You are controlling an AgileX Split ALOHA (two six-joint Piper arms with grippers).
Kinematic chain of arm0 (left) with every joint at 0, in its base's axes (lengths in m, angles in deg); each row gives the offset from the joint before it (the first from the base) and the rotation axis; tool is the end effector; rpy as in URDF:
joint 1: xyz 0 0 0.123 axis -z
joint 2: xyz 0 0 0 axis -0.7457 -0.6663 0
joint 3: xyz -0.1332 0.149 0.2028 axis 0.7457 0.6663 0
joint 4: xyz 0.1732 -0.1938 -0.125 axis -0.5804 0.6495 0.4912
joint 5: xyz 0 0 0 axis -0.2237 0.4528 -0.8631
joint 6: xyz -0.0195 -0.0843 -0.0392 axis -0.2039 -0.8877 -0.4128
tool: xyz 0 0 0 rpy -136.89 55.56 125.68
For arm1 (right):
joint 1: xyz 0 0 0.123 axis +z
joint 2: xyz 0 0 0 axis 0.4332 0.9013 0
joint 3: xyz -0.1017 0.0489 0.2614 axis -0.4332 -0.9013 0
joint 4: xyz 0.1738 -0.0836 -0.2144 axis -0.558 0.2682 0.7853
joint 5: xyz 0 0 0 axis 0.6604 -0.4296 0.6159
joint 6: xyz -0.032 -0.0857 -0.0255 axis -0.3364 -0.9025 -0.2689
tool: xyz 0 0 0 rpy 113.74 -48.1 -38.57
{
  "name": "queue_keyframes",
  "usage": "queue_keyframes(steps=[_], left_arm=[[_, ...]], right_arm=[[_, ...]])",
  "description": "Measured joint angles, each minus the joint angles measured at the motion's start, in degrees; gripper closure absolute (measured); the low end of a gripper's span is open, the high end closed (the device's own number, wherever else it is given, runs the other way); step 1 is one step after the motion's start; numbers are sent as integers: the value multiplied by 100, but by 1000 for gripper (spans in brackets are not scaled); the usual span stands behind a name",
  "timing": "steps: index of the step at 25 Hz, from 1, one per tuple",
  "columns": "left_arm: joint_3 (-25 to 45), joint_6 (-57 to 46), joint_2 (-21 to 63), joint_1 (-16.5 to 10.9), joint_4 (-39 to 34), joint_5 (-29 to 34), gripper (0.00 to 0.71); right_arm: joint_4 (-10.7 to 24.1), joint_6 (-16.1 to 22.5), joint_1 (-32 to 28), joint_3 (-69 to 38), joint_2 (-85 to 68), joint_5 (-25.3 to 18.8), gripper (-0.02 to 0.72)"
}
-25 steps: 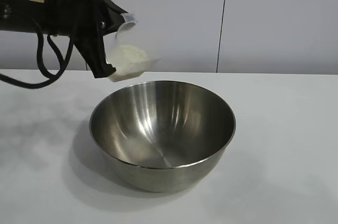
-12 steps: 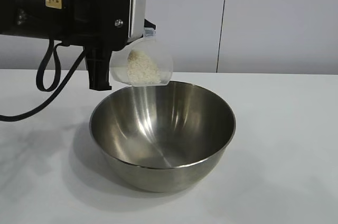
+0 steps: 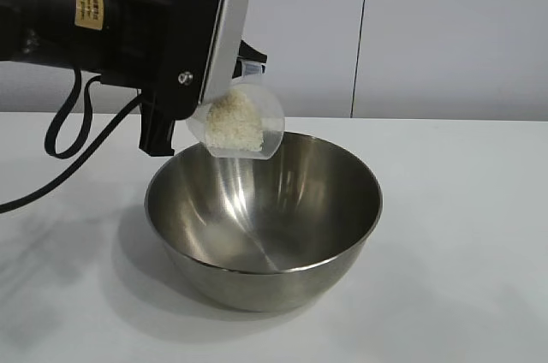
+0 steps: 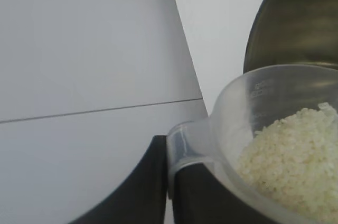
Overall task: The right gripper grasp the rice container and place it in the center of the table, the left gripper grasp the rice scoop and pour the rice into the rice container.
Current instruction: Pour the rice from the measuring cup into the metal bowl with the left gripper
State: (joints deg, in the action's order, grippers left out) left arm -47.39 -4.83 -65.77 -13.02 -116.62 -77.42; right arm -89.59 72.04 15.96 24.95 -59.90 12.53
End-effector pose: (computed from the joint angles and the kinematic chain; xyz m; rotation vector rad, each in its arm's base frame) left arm 0.3071 -0.2482 0.1515 1.9615 0.4308 0.5739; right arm 0.0318 0.0025 0.2836 0.0419 2.0730 -0.0666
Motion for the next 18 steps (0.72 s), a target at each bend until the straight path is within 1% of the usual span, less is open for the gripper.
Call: queue_keyframes(steps=[5,10,13,18], left_arm=[[-173,761,-119,-6,0,-141,704],[-191,2020,-119,-106,6,-87,704],[-191,2718,-119,-117,23,-40,704],[-191,3529,-119,-117,42,-30,704]], right_arm=[[0,0,0,0,0,0,63],[0,0,0,0,0,0,63],[0,0,0,0,0,0,63],[0,0,0,0,0,-5,63]])
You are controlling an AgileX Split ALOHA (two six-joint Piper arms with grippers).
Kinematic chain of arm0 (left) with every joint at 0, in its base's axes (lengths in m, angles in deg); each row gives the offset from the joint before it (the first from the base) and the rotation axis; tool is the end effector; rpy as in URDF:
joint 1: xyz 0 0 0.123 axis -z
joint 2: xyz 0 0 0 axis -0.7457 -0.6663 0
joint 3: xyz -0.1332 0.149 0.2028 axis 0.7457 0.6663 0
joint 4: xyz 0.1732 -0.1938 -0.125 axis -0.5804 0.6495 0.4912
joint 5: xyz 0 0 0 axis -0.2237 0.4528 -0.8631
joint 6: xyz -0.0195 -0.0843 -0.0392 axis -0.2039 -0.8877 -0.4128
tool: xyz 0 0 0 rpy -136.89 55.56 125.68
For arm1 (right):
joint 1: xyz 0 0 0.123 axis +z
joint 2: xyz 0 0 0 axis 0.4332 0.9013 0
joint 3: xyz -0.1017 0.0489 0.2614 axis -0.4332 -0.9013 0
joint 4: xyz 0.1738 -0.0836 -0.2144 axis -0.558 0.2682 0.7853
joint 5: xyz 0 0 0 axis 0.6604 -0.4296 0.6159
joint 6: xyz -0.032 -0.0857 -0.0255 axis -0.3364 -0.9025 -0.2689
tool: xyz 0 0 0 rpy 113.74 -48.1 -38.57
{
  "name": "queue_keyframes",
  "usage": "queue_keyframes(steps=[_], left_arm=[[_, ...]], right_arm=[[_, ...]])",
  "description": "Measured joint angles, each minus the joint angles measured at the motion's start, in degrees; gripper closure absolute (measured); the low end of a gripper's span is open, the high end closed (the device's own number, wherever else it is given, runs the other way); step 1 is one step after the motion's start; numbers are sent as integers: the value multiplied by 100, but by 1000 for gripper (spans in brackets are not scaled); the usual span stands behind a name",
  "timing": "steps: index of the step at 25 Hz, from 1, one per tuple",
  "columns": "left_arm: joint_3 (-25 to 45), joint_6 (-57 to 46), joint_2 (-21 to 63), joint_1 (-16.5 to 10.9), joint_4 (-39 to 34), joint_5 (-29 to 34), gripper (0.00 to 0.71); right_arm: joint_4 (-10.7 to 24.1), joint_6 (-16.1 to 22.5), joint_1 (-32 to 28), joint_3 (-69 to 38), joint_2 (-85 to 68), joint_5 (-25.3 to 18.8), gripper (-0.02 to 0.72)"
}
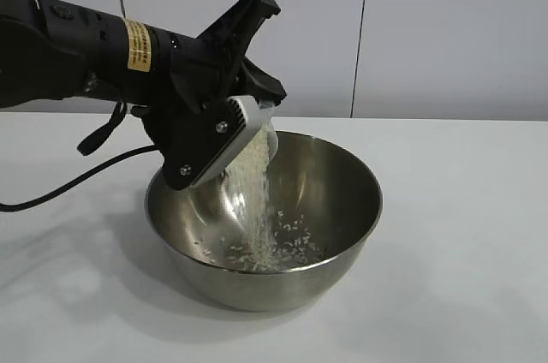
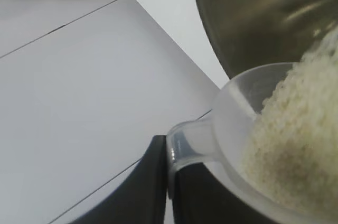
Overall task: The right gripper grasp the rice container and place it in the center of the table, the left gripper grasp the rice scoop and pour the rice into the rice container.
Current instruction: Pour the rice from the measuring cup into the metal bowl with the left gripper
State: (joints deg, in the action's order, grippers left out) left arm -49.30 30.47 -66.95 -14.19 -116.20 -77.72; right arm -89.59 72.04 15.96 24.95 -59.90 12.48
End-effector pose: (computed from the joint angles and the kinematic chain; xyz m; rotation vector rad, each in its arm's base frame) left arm 0.3194 -0.2467 0.1536 2.0754 -0.1650 0.9785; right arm 0.0318 0.0025 0.2835 0.0418 2.0738 -0.0664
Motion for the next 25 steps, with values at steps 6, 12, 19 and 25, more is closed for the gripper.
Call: queue_keyframes(steps=[6,12,19,25], left_arm=[[-23,603,0,0,0,60,704],[-28,795,0,0,-41,111,704],[-28,254,0,0,-148,112,704],[-28,-2738,0,0,-174,-789,704]], right_arm=[[0,0,0,0,0,0,63],[0,0,0,0,0,0,63],[0,0,0,0,0,0,63],[0,0,0,0,0,0,63]])
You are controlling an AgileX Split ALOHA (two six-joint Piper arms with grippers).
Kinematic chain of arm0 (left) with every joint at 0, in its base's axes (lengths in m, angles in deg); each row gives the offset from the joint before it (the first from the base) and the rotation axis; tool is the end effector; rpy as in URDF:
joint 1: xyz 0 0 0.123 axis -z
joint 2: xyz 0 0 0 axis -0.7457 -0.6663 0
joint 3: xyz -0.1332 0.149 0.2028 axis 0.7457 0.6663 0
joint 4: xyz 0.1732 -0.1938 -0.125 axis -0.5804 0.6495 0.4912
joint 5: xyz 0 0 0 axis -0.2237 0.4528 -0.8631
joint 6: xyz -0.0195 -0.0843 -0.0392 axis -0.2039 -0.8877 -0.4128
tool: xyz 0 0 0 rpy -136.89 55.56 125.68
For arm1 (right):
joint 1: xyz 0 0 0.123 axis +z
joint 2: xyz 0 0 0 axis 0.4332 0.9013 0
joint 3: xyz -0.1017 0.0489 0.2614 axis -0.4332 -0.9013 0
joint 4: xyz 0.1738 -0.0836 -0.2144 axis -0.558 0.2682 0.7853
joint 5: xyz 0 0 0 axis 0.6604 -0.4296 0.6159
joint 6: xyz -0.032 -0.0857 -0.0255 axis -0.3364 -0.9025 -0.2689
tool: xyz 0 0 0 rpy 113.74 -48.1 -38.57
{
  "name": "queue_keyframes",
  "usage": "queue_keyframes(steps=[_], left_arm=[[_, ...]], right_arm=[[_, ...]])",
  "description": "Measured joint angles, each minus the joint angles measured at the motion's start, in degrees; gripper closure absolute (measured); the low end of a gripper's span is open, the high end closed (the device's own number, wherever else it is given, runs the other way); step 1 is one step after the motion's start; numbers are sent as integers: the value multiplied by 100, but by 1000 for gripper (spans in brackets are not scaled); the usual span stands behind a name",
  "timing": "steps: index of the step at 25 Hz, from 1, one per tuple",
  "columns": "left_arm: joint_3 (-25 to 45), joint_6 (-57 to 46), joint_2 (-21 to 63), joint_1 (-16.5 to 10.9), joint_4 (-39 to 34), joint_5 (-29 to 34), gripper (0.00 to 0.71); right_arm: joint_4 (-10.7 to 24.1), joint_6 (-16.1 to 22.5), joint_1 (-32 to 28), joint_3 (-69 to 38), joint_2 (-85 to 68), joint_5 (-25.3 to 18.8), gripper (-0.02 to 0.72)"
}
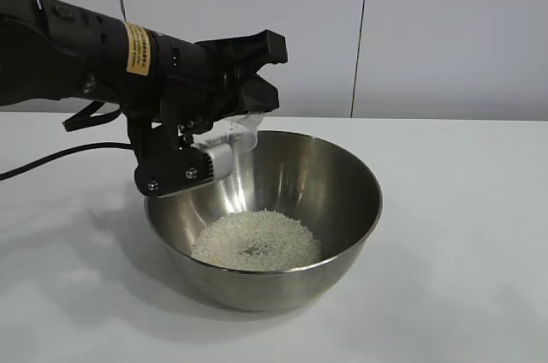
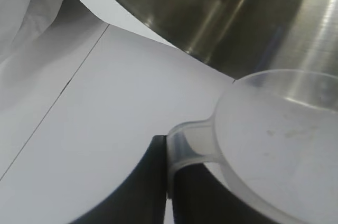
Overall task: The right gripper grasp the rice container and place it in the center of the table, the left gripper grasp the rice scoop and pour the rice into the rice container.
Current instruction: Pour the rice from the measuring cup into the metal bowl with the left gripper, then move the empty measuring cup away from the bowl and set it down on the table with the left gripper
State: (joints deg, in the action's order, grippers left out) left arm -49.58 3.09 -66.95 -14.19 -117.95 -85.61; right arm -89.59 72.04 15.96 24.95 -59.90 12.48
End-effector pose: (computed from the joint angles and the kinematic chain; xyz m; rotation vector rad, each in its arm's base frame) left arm 0.3169 -0.2542 0.1658 1.8622 0.2248 0.6803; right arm 0.0318 0.0025 0.2835 0.0418 2.0738 -0.0664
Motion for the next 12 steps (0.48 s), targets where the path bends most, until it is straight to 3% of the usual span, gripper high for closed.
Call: queue_keyframes(steps=[6,12], left_arm=[[0,-3961,56,0,278,-961,704],[175,-7152,520,0,1200,-1116,704]], right_arm=[[0,0,0,0,0,5,63],[0,0,0,0,0,5,63]])
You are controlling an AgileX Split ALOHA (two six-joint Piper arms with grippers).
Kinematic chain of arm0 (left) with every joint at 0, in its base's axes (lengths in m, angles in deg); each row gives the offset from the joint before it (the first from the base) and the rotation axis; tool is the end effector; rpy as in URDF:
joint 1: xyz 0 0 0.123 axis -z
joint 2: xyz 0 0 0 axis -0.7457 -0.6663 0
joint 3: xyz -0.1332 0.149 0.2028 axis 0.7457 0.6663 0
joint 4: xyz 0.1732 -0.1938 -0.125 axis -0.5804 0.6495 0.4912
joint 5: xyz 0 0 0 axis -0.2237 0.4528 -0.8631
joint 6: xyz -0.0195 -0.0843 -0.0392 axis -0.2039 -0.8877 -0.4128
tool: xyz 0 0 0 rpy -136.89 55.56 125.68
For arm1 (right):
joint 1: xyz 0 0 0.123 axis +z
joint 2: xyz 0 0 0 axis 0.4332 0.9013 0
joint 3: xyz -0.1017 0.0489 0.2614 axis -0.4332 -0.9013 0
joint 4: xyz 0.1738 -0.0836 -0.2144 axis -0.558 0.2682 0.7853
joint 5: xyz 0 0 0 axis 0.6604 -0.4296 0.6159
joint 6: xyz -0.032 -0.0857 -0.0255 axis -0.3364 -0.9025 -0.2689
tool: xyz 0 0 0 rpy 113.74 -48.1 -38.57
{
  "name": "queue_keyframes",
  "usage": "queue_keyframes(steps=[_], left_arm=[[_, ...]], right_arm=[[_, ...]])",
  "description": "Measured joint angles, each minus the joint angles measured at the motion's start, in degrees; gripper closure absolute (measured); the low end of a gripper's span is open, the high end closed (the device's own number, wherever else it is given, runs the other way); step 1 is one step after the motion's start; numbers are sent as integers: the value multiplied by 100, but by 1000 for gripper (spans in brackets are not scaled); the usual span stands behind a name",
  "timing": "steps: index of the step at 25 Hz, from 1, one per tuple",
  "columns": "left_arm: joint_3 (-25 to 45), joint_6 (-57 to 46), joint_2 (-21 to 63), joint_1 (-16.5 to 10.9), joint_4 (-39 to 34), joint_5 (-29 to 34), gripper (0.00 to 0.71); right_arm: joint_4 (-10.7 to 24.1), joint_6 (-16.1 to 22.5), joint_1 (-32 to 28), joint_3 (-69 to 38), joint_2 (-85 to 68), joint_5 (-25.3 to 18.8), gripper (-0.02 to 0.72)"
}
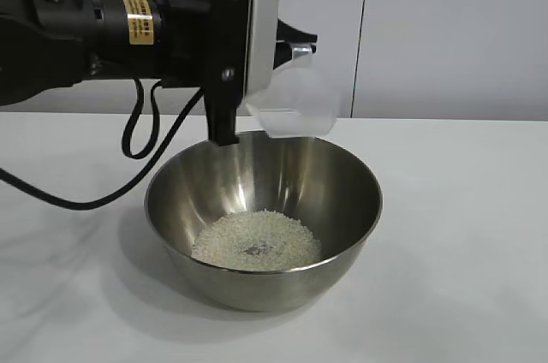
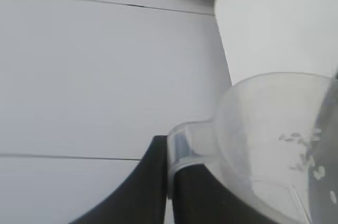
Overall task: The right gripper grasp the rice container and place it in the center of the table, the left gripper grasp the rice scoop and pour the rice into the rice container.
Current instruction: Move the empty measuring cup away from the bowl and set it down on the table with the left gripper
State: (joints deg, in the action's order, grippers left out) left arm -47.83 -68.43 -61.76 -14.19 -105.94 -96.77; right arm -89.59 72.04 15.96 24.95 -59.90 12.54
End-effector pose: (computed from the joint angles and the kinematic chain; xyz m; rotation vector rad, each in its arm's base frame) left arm 0.3130 -0.2456 0.2146 1.0253 1.1478 -0.2688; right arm 0.0318 0.0025 0.2836 0.0419 2.0728 -0.0666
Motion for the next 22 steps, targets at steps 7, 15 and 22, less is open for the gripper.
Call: queue_keyframes(steps=[7,15,22], left_arm=[[1151,-1548,623,-624,1489,-1397,704],[2558,-2043,665,-2117,1855,-1656,704],[2829,-1884,488,-2568,1270,-1699,704]], right_arm=[[0,0,0,0,0,-5,63],[-346,30,0,5,0,13,63],[-424,43,0,5,0,15,63]])
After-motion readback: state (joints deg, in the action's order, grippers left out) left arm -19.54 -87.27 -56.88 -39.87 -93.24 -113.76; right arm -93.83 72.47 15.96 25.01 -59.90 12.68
